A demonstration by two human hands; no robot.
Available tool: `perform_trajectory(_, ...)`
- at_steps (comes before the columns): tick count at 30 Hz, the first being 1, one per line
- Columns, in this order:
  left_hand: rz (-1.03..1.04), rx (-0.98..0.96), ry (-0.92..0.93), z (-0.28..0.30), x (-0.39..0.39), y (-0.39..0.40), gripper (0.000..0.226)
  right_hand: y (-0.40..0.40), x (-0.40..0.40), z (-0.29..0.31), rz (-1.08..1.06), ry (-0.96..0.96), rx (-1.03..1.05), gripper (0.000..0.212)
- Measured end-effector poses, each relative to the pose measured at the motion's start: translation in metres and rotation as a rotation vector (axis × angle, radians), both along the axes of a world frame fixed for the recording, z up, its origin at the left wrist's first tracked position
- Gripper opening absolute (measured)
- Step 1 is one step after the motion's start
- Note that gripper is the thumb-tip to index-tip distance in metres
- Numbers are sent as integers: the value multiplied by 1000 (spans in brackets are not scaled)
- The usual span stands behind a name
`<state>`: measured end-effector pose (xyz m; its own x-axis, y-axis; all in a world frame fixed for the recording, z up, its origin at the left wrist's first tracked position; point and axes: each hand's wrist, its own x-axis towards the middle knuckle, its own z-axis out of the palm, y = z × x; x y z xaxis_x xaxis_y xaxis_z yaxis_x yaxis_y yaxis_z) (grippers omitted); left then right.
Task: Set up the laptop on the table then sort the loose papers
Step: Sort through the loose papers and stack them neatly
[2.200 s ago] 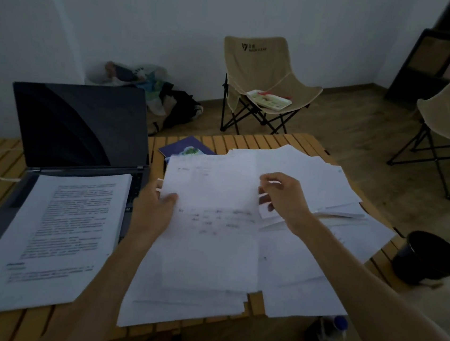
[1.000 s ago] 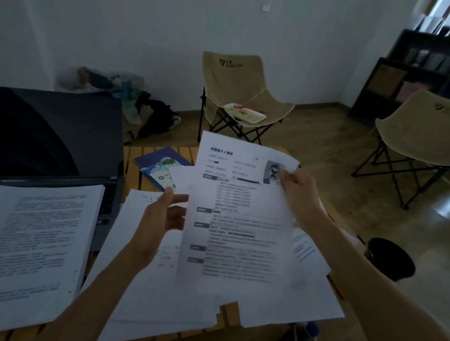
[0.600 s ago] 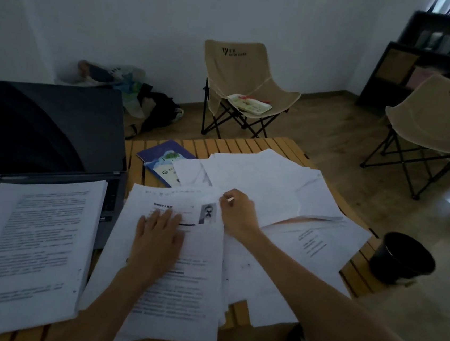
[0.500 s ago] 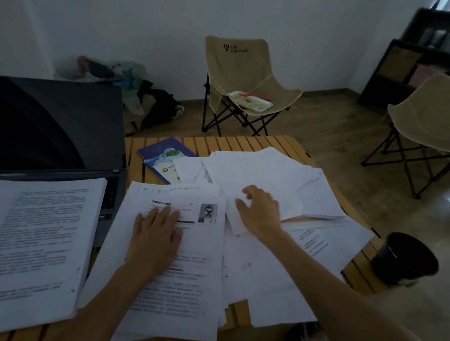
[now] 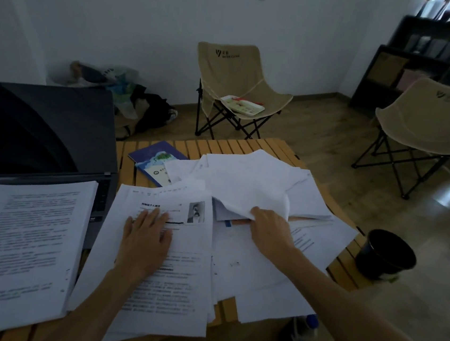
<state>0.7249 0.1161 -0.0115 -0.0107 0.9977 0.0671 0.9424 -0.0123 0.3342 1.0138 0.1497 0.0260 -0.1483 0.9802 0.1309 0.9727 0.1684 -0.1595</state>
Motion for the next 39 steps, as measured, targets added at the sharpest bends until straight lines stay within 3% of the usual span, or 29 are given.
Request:
perform_trajectory(3, 2, 10, -20, 1, 0, -2, 53, -3, 27, 2, 47, 113, 24, 54)
perform_trajectory(5, 4, 14, -28, 2, 1, -2, 53, 2, 45, 2, 31, 37, 66, 63)
perform_trajectory(8, 0, 19, -23, 1, 1, -1, 53, 16, 62, 10, -234, 282, -13, 50)
perform_trajectory(10, 4, 21, -20, 1, 1, 0, 53, 33, 69, 17, -298, 442, -167, 51)
perform_trajectory(12, 8, 19, -8, 1, 1, 0, 53, 47, 72, 24, -297, 498, -270, 53)
perform_trajectory(16, 11, 21, 3, -1, 1, 1, 53, 72, 72, 36, -581, 648, -261, 21)
perform_trajectory(18, 12, 27, 1, 0, 1, 0, 53, 75, 69, 37, -619, 688, -326, 18)
perform_trajectory(23, 11, 17, 14, -1, 1, 0, 54, 71, 55, 37, -587, 640, -438, 28)
perform_trajectory(27, 13, 20, 10, -1, 1, 0, 53, 58, 38, 28, -549, 473, -393, 29)
perform_trajectory(29, 13, 20, 4, 0, 2, 0, 53, 51, 34, 23, -585, 541, -392, 21)
perform_trajectory(34, 9, 24, 17, 1, 2, -1, 53, 33, 39, 67, -504, 1022, -287, 16)
perform_trajectory(39, 10, 23, 10, -1, 2, 0, 53, 7, 14, 154, -164, 967, -195, 12)
